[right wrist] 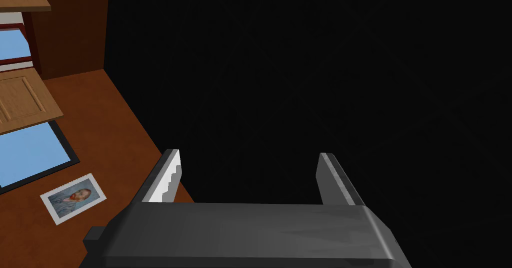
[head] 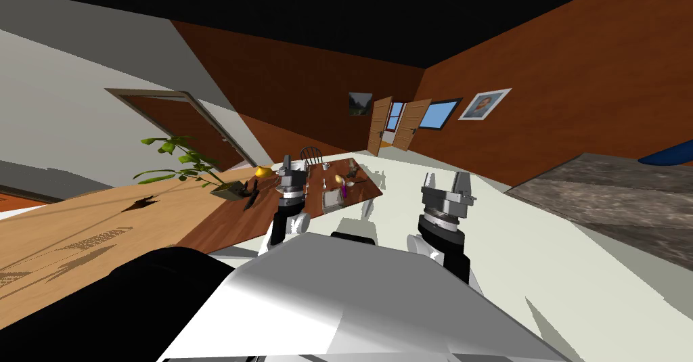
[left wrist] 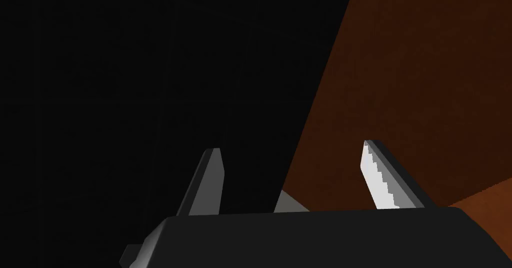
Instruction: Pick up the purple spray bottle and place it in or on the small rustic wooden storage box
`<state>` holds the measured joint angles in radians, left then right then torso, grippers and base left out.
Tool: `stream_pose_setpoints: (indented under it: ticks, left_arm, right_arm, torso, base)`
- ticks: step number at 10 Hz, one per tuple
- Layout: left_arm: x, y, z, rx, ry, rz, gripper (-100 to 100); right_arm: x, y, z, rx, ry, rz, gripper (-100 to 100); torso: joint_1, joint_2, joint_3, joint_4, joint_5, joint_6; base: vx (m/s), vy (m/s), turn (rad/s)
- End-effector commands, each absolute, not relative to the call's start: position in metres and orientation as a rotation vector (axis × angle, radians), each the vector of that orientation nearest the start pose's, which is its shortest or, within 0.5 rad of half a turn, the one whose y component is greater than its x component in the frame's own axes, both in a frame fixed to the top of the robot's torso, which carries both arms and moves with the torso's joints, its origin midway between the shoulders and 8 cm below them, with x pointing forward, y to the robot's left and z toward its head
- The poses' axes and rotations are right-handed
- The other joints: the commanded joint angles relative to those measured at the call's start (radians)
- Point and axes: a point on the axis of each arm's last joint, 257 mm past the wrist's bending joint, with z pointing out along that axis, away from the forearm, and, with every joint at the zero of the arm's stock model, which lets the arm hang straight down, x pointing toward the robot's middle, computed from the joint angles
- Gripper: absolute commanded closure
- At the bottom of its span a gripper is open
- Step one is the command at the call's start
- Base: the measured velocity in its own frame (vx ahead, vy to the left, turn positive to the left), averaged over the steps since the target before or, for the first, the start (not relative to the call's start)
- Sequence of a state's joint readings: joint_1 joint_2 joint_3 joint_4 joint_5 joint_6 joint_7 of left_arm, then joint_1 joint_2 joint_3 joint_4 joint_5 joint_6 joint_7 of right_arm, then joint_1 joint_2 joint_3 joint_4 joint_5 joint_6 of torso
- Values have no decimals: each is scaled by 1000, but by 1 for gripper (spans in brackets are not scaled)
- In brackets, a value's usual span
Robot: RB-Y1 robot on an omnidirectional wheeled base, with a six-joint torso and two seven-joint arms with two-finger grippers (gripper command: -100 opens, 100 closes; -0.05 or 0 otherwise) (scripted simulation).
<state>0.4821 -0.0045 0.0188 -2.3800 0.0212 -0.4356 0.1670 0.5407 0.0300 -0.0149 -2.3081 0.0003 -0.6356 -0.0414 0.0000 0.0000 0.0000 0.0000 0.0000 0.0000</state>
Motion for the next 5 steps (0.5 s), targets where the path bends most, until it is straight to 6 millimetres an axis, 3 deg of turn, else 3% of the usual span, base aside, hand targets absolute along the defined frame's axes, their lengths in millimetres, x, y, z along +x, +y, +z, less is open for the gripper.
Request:
stream_pose_setpoints:
  ticks: [1, 5]
  left_arm:
    - [336, 280, 57, -681, 551, -1479, -100]
    - [351, 275, 28, -724, 655, -1510, -100]
  right_arm:
    - [309, -285, 49, 583, 490, 1336, 0]
    - [309, -285, 49, 583, 490, 1336, 0]
  torso:
    - [0, 0, 0, 0, 0, 0]
    - [-4, -1, -1, 0, -1, 0]
  base:
    - [1, -15, 10]
    - [13, -60, 12]
